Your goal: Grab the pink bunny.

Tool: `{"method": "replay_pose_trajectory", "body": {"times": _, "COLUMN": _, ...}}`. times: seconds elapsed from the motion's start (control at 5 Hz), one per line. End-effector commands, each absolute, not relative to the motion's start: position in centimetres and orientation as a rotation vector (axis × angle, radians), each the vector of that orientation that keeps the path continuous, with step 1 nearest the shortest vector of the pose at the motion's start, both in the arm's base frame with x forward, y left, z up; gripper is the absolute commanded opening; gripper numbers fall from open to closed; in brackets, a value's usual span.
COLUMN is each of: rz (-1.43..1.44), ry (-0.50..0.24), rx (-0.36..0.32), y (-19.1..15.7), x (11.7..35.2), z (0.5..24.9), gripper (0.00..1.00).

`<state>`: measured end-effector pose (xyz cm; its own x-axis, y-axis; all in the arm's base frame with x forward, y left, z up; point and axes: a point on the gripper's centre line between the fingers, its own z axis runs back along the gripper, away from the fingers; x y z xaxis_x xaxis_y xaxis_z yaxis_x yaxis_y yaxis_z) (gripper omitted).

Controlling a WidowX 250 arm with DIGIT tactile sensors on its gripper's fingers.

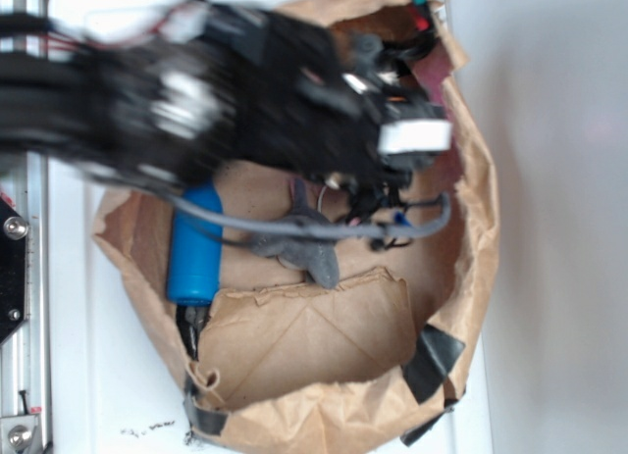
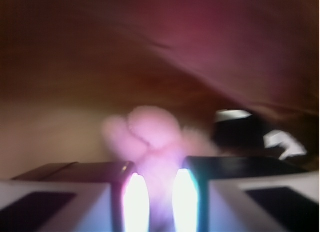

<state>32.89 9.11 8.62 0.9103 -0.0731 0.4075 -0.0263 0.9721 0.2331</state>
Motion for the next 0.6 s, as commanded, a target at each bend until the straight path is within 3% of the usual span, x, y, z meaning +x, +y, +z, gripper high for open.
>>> {"method": "replay_pose_trajectory", "body": {"times": 0.0, "rz": -0.108, "ry": -0.477, "rx": -0.015, "y": 9.4, "x": 28.3, "z": 18.3, "gripper": 0.00}}
{"method": "replay_pose_trajectory", "body": {"times": 0.2, "rz": -0.144, "ry": -0.460, "rx": -0.066, "y": 9.0, "x": 27.9, "z": 19.8, "gripper": 0.00}}
{"method": "replay_pose_trajectory", "body": {"times": 0.4, "rz": -0.127, "ry": -0.462, "rx": -0.027, "y": 9.1, "x": 28.3, "z": 18.6, "gripper": 0.30}}
